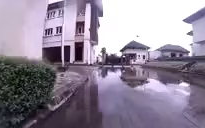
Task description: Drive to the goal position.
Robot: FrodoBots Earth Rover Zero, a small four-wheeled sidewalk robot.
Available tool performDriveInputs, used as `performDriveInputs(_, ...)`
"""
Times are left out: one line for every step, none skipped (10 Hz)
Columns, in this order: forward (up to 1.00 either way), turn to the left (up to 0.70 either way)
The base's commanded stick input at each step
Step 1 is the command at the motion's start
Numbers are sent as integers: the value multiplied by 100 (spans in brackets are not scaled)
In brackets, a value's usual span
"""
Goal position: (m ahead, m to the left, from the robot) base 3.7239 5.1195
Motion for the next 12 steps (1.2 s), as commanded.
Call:
performDriveInputs(70,-29)
performDriveInputs(70,-9)
performDriveInputs(70,0)
performDriveInputs(70,0)
performDriveInputs(70,0)
performDriveInputs(70,0)
performDriveInputs(70,0)
performDriveInputs(70,0)
performDriveInputs(70,0)
performDriveInputs(70,0)
performDriveInputs(70,0)
performDriveInputs(70,0)
